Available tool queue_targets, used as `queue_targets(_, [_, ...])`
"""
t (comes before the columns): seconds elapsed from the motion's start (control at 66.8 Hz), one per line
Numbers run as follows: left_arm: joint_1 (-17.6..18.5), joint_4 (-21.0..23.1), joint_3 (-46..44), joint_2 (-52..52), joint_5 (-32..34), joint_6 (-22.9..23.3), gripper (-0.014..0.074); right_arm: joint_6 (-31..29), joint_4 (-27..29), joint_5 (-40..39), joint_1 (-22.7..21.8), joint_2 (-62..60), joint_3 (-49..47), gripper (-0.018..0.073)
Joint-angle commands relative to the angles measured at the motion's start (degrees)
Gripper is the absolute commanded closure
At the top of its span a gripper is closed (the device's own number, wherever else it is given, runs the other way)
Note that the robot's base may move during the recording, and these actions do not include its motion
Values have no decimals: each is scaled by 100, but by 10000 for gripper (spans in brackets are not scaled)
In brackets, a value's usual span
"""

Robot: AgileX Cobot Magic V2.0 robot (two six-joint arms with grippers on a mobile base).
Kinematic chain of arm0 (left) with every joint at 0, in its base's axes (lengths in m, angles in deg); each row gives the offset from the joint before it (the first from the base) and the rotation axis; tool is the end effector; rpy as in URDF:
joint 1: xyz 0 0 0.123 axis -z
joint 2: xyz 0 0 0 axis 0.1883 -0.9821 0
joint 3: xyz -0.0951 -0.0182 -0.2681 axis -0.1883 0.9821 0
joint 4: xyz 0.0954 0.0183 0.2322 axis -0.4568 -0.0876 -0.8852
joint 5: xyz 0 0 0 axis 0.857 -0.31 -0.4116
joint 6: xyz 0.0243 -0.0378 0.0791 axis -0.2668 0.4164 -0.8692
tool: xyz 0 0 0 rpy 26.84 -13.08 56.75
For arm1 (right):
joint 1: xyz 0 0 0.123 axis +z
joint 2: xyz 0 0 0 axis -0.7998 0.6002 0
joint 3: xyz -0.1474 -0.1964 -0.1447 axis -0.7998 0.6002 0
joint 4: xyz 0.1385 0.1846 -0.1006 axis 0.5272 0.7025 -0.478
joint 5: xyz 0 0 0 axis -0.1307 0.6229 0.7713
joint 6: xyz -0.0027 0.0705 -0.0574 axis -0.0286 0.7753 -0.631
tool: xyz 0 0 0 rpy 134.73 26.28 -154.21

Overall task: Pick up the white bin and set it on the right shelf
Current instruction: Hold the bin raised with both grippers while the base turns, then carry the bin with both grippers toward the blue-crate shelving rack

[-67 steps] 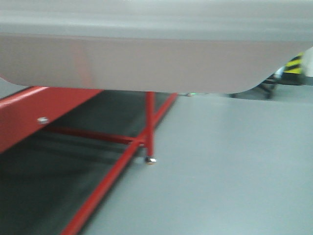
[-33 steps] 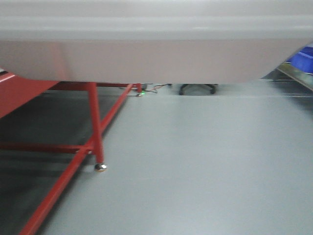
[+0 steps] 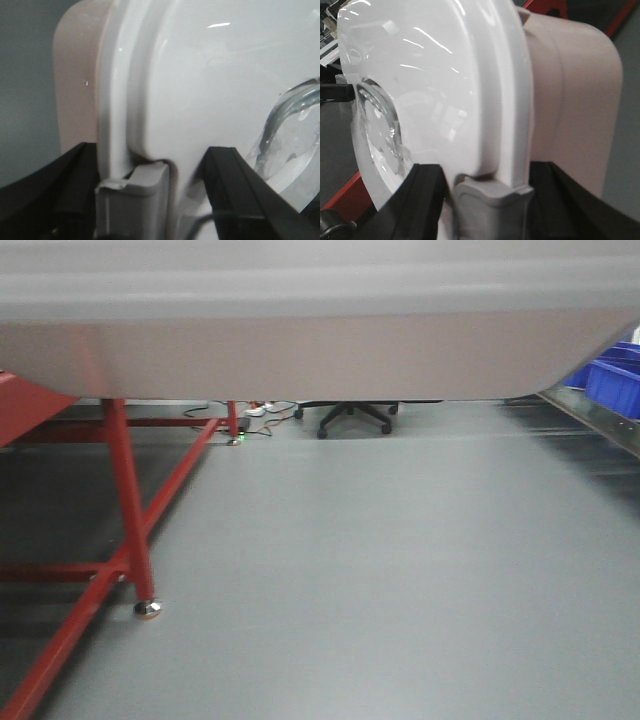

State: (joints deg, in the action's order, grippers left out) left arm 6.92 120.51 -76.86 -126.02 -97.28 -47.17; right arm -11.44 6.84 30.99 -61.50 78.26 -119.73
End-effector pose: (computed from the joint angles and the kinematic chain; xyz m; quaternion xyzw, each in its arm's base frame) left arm 0.1297 -0.0619 0.4031 0.2177 0.8003 -0.3428 0.4412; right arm 0.1026 0.0622 0.3903 -0.1556 0.7691 0.3977 0.4756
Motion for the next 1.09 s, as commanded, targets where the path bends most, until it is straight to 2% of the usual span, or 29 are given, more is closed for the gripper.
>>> queue_targets(0.0, [122, 1135, -173, 72, -926, -25, 316, -47, 1176, 953, 62, -52, -185, 157])
queue_targets(1.078, [122, 1135, -173, 72, -926, -25, 316, -47, 1176, 886, 62, 333, -185, 157])
